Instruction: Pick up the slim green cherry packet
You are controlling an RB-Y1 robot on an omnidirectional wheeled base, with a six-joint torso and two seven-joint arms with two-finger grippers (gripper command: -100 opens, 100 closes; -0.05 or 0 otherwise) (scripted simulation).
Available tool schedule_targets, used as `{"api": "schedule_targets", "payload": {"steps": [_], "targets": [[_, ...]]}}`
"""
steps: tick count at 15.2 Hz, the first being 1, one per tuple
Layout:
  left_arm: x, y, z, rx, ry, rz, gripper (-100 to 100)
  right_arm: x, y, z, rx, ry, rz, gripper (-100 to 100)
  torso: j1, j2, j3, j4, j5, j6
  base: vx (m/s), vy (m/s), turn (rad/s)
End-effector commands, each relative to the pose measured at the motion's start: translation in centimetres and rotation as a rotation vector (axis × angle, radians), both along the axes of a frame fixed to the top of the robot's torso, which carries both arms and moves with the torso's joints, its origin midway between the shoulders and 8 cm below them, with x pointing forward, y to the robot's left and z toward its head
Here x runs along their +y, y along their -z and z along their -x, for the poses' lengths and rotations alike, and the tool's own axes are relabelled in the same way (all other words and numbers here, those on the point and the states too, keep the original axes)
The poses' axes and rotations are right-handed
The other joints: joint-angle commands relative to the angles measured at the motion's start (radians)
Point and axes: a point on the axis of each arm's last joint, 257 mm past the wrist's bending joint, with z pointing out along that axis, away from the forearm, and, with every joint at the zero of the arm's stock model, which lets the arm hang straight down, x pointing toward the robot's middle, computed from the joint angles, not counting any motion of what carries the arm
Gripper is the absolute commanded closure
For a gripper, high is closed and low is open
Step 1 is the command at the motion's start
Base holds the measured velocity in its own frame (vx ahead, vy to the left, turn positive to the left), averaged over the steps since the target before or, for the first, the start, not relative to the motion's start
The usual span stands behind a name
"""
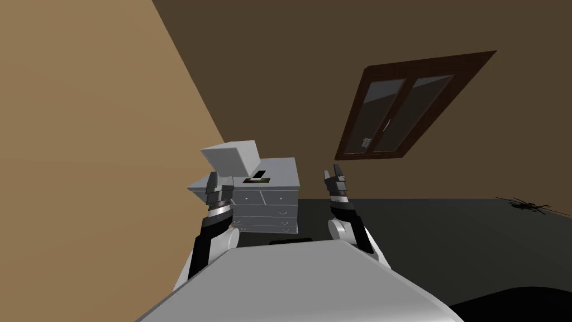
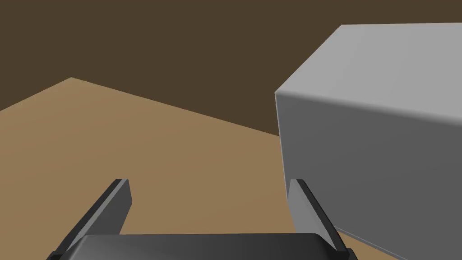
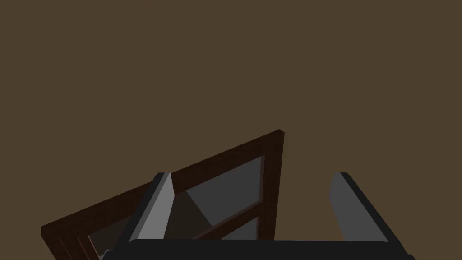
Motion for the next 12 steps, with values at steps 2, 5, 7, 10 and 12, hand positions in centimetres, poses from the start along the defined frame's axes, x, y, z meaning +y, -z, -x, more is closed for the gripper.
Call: {"api": "schedule_targets", "payload": {"steps": [2, 5, 7, 10, 12], "targets": [[0.4, 0.6, -0.6, 0.043, 0.009, -0.043, -100, 0.0, 0.0, 0.0, 0.0, 0.0, 0.0, 0, -0.001, 0.0, 0.0, 0.0, 0.0, 0.0, -0.005, -0.042, -0.018], [1.4, 1.5, -1.3, 0.1, 0.006, -0.079, -100, 0.0, 0.0, 0.0, 0.0, 0.0, 0.0, 0, -0.006, 0.001, 0.0, 0.0, -0.001, 0.0, -0.007, -0.098, -0.015], [2.1, 2.1, -1.7, 0.136, 0.0, -0.096, -100, 0.0, 0.0, 0.0, 0.0, 0.0, 0.0, 0, -0.008, 0.0, 0.0, 0.0, -0.002, 0.0, 0.007, -0.138, -0.026], [4.1, 3.3, -2.5, 0.211, -0.019, -0.128, -100, 0.0, 0.0, 0.0, 0.0, 0.0, 0.0, 0, -0.009, 0.0, 0.0, 0.0, -0.002, 0.0, -0.005, -0.122, -0.018], [5.3, 3.9, -2.8, 0.25, -0.032, -0.142, -100, 0.0, 0.0, 0.0, 0.0, 0.0, 0.0, 0, -0.009, 0.001, 0.0, 0.0, -0.002, 0.0, -0.013, -0.114, -0.024]]}}
